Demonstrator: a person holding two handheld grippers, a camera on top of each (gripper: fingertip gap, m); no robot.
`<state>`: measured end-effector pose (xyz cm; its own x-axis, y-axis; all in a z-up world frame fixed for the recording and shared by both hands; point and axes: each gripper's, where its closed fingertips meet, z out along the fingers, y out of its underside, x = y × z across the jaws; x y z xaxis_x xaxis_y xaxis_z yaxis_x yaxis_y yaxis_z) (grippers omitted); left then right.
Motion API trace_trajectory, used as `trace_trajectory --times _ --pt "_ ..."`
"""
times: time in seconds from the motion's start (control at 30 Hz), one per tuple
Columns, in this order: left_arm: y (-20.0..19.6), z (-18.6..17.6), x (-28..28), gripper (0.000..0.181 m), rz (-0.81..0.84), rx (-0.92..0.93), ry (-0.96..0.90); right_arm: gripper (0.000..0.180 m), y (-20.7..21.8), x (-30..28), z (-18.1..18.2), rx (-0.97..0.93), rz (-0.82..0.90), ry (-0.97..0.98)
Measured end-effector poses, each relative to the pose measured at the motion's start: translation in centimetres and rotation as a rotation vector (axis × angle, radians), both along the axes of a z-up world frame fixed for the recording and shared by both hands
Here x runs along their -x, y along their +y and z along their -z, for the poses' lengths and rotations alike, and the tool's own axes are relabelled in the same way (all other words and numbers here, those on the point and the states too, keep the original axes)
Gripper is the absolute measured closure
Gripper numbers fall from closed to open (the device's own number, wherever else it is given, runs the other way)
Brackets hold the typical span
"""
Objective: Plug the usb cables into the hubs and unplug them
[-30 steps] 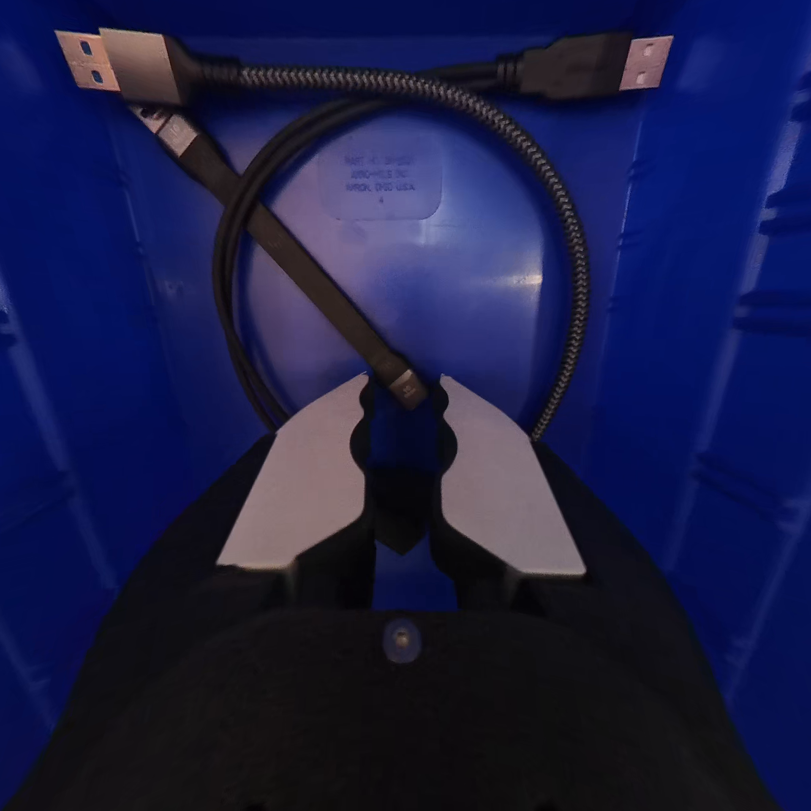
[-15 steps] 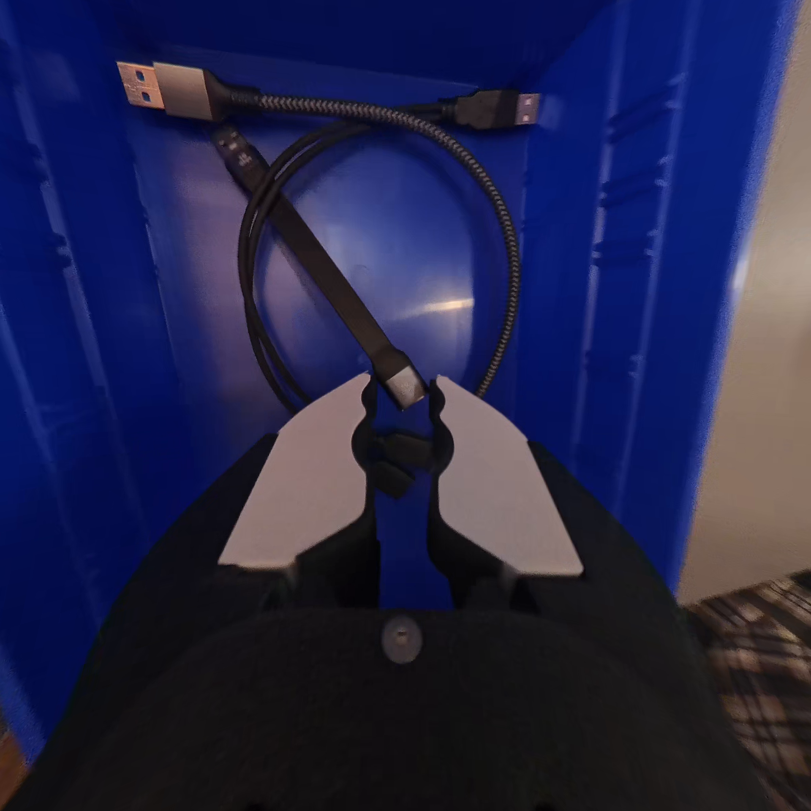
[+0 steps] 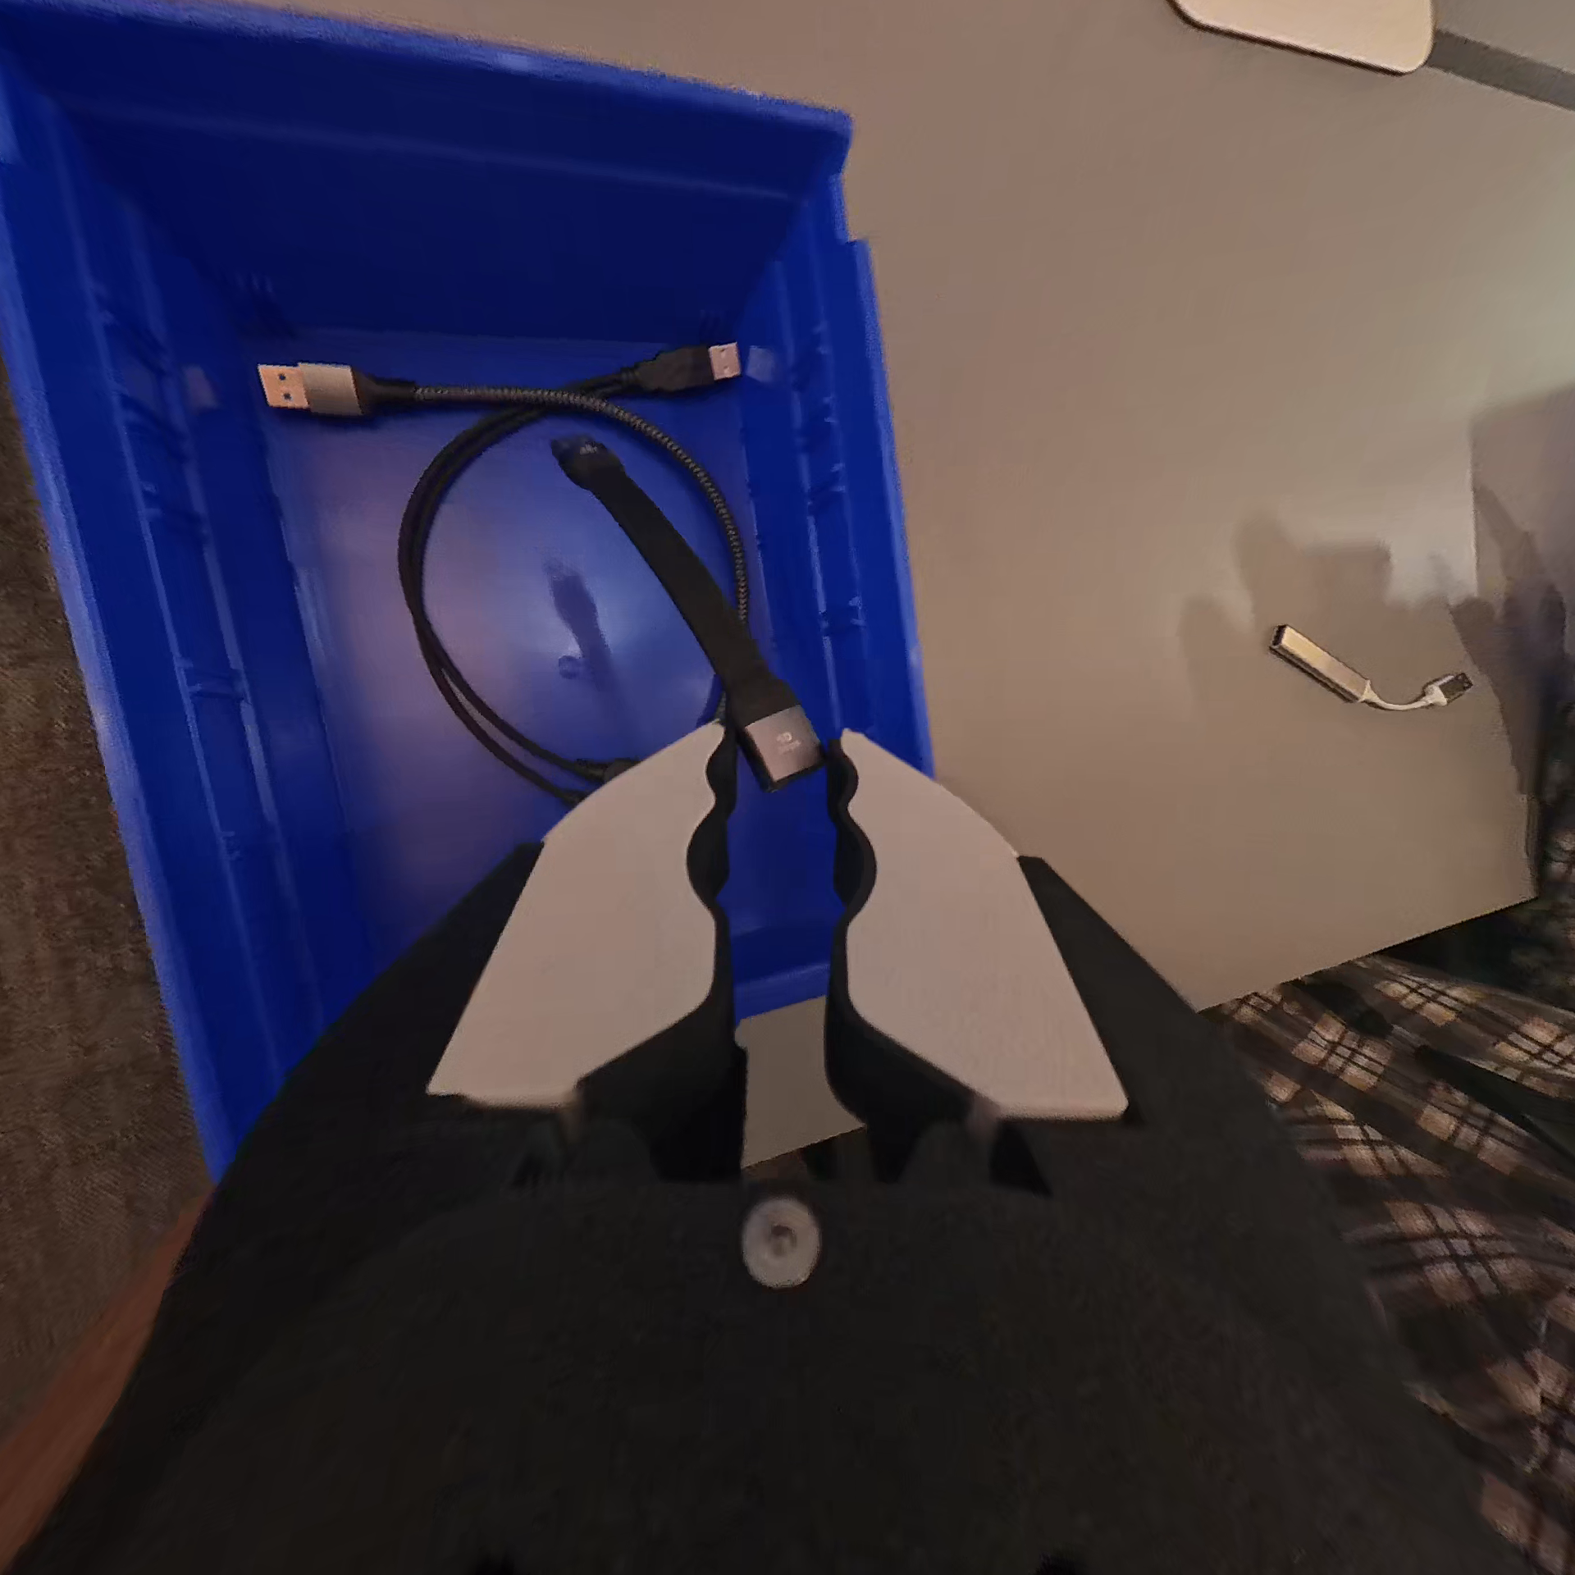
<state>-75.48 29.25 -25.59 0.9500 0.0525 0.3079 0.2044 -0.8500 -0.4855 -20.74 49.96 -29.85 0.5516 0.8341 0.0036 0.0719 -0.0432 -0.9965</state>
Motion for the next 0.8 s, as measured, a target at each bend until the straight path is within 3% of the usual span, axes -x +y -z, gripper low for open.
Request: trace_trajectory --times 0.27,0.4,0.57,0.8 --pt "2.1 -9.4 -7.9 0.163 0.215 -0.214 0.216 0.123 0.6 -0.9 -0.1 -0.006 0.030 0.011" --pt "5.2 -11.1 -15.7 0.165 0.407 -0.292 0.274 0.123 1.0 -1.3 -0.1 -0.005 0.045 0.015" --pt "9.9 -8.6 -27.5 0.165 0.665 -0.359 0.218 0.123 1.6 -1.9 0.3 -0.003 0.066 -0.003" --pt "14.5 0.2 -41.8 0.166 0.934 -0.357 0.019 0.123 2.1 -2.9 -0.1 -0.020 0.097 0.011"
